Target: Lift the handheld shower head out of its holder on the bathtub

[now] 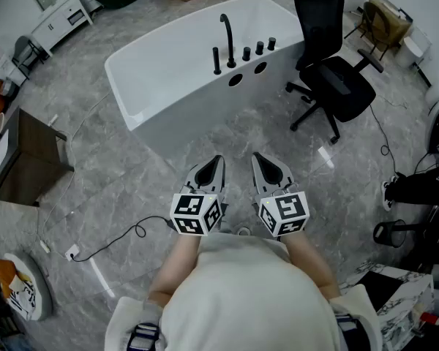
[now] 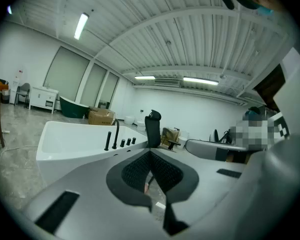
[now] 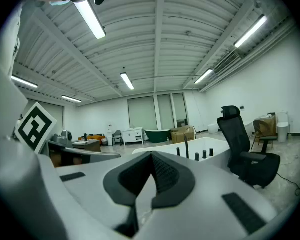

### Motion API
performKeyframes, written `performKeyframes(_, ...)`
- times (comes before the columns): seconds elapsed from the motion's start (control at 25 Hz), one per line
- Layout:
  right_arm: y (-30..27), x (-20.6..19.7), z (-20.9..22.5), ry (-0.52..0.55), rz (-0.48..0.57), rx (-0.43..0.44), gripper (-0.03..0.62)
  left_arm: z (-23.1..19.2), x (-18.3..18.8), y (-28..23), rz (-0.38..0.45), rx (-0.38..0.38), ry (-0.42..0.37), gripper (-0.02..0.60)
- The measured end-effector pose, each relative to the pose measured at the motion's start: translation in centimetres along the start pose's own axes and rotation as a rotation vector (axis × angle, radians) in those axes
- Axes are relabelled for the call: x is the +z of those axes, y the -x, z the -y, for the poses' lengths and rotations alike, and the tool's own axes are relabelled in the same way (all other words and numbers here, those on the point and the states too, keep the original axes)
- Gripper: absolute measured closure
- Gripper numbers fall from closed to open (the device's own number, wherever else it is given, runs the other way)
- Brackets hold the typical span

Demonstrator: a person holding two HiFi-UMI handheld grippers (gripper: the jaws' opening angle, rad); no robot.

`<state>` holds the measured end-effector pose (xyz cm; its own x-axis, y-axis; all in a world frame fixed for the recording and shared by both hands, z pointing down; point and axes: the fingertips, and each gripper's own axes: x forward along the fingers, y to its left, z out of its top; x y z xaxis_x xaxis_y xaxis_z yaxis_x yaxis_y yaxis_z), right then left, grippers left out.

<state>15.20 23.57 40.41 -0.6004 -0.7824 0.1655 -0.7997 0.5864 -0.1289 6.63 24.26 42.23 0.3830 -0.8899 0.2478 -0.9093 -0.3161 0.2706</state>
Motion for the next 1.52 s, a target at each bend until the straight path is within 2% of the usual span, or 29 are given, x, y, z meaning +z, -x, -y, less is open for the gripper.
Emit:
performKeyframes(0.28, 1.3, -0.1, 0.0, 0.020, -0.004, 0.008, 0.579, 1.1, -0.1, 0.4, 0.014, -0.003, 0.022, 0.561)
performKeyframes(0.6, 2.1, -0.8, 0.4, -0.009, -0.022, 0.026, 0.579, 2.0, -0.5, 0.9, 0.021, 0.014, 0.021, 0.561)
performKeyframes(1.0, 2.4, -1.7, -0.5, 0.008, -0.038, 0.112, 0.579, 2.6, -1.7, 1.0, 0.001, 0.036, 0.064, 0.561)
performKeyframes(1.28, 0.1, -1.5, 1.0, -0.025, -0.055, 0.109, 0.579, 1.1, -1.1, -0.7, -0.005, 0.054, 0.069, 0.561)
performKeyframes(1.52, -3.8, -1.7, 2.3, -0.022, -0.074, 0.091, 0.579, -2.1, 0.0, -3.7, -0.007, 0.061, 0.088, 0.561)
